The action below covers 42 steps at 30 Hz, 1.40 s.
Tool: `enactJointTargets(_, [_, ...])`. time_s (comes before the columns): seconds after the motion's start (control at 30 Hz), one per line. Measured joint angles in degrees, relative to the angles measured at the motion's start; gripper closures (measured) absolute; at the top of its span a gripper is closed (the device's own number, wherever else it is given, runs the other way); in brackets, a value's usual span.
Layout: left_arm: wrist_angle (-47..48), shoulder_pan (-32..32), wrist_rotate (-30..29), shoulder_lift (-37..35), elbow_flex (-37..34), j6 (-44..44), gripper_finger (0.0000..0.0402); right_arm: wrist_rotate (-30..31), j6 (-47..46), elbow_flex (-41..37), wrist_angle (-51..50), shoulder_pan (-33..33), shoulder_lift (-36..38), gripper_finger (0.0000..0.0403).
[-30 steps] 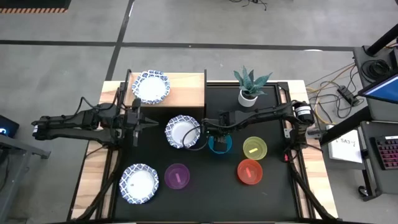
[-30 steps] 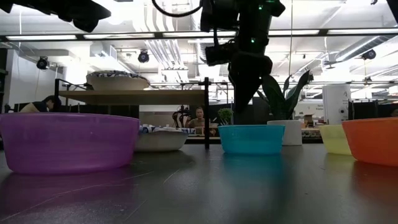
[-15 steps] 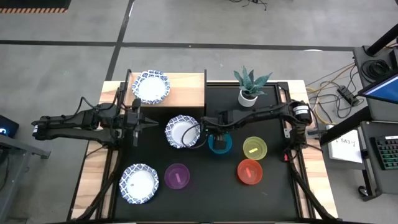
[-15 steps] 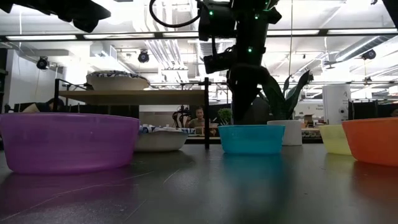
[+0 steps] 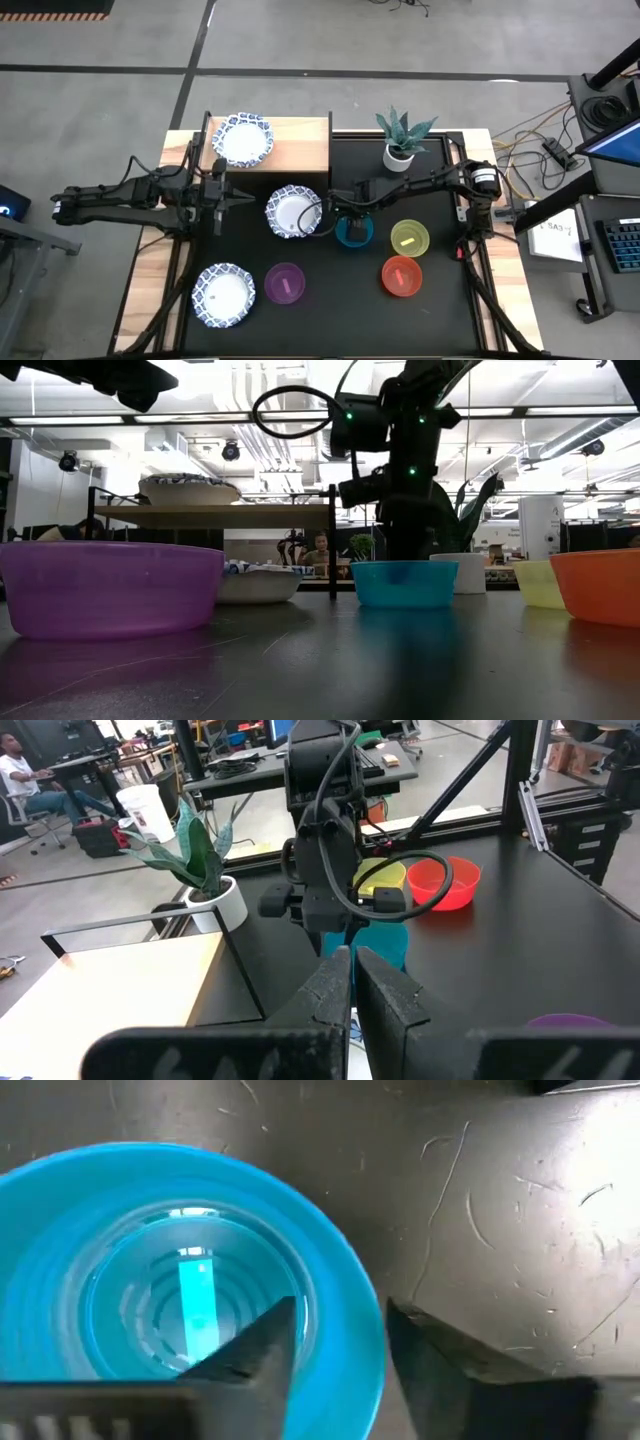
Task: Place and stack bowls onto a shelf
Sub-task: Put the small blue bowl on the shelf
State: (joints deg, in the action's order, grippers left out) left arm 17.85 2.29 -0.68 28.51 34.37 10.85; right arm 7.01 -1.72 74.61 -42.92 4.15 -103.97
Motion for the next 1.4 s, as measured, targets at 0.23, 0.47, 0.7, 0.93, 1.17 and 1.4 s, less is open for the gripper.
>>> enactJointTargets(0.23, [-0.06, 0.0, 0.01, 0.0, 0.0, 0.11, 0.0402, -1.53, -0.1, 0.62, -0.63, 0.02, 0.12, 0.0384])
enactJointTargets(0.47, [-0.28, -0.01, 0.01, 0.0, 0.0, 0.17, 0.0402, -8.28, -3.04, 7.85, -8.58, 0.26, 1.37, 0.0394])
enactJointTargets(0.7, [-0.29, -0.01, 0.01, 0.0, 0.0, 0.2, 0.0402, -13.12, -3.2, 21.86, -14.17, 0.83, 2.09, 0.0394])
enactJointTargets(0.93, [-0.47, -0.01, -0.01, 0.0, 0.0, 0.22, 0.0402, -12.8, -4.72, 35.74, -13.47, 6.06, 1.87, 0.0394])
enactJointTargets(1.17, [-0.8, -0.01, 0.01, 0.0, 0.0, 0.22, 0.0402, -8.01, -6.06, 40.01, -11.01, 13.66, 1.85, 0.0394])
enactJointTargets(1.4, [-0.76, -0.01, -0.01, 0.0, 0.0, 0.24, 0.0402, -5.45, -9.43, 37.84, -3.84, 19.57, 1.16, 0.0394])
